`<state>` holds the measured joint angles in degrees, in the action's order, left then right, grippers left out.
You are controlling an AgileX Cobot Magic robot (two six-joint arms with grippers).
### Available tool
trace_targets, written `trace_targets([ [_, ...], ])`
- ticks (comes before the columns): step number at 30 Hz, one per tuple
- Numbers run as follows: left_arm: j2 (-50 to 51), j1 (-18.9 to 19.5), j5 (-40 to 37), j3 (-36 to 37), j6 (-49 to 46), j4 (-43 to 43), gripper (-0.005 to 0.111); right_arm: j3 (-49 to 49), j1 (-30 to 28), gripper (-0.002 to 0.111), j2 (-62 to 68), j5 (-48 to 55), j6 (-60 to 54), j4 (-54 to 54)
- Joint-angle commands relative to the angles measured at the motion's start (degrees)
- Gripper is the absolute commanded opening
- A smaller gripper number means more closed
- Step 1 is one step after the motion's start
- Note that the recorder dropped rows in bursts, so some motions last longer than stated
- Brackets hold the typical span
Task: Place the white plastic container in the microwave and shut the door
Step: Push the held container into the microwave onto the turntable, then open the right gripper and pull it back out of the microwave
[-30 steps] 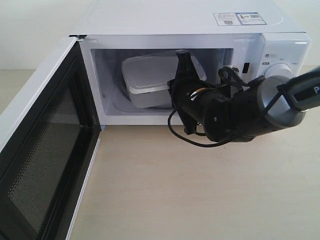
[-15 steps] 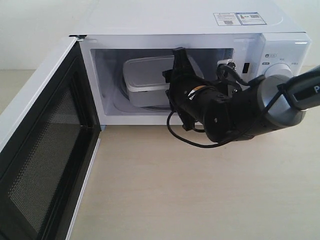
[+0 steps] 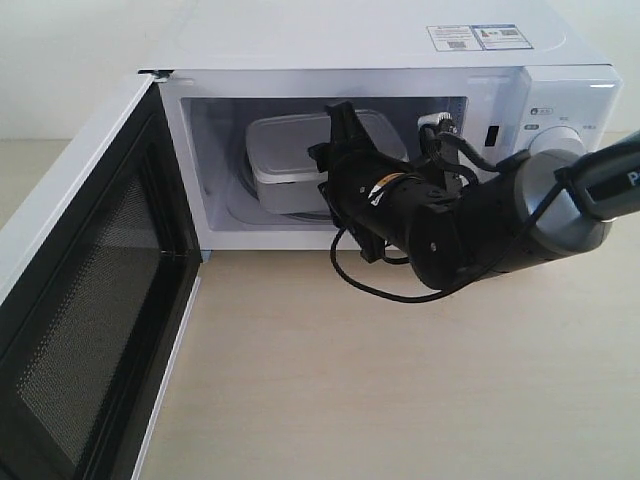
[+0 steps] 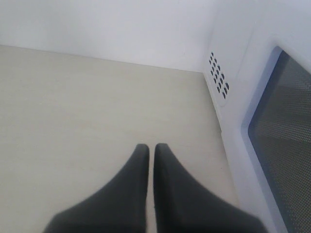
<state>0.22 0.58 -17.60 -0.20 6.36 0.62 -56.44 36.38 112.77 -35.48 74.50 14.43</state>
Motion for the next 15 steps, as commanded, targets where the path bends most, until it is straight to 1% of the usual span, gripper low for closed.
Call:
trace_targets([
  [1, -0.22, -0.49, 0.06, 0.2, 0.52, -0.03, 0.004, 1.04, -0.2, 0.046, -1.84, 0.19, -0.42, -1.54],
  [7, -0.22, -0.49, 0.06, 0.2, 0.52, -0.03, 0.004, 6.48, -0.2, 0.046, -6.37, -0.67, -4.36, -2.7],
  [9, -0.22, -0.49, 0.06, 0.2, 0.52, -0.03, 0.004, 8.04, -0.2, 0.046, -7.81, -0.67, -4.78, -5.59],
  [15, -0.22, -0.49, 0.06, 0.2, 0.52, -0.03, 0.004, 11.89, -0.2, 0.046, -12.2, -0.43, -4.58, -19.0],
])
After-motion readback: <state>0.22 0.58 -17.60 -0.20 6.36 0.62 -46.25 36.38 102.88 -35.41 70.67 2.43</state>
